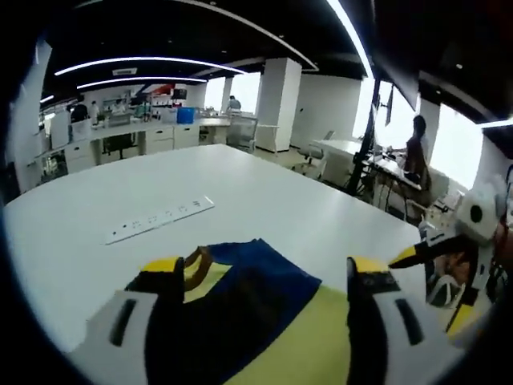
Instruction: Fold the garment on the visible template until the final outline fits inside the template.
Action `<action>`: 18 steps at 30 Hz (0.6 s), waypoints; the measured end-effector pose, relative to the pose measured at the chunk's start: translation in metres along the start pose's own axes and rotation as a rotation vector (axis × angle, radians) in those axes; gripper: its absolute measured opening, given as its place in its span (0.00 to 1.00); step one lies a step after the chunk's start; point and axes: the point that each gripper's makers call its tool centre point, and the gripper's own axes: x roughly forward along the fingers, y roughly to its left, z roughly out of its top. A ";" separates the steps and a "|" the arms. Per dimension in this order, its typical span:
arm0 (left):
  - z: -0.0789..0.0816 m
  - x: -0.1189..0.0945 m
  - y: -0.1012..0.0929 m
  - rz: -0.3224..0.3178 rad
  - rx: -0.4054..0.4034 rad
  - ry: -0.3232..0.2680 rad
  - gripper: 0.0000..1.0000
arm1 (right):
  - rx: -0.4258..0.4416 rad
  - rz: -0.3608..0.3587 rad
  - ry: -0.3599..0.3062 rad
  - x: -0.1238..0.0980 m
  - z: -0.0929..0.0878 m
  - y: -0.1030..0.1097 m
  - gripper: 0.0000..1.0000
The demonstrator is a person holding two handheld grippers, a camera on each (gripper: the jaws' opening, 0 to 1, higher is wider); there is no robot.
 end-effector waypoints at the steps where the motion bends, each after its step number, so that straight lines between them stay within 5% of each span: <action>1: -0.001 -0.003 0.001 0.004 0.011 0.001 0.89 | 0.000 -0.002 0.000 0.001 0.001 -0.001 0.91; 5: -0.005 -0.019 0.007 0.027 0.052 0.003 0.99 | 0.010 -0.011 -0.018 0.007 0.012 -0.010 0.87; 18: -0.029 -0.069 0.010 0.029 0.062 0.011 0.99 | 0.007 -0.004 -0.007 0.041 0.030 -0.032 0.73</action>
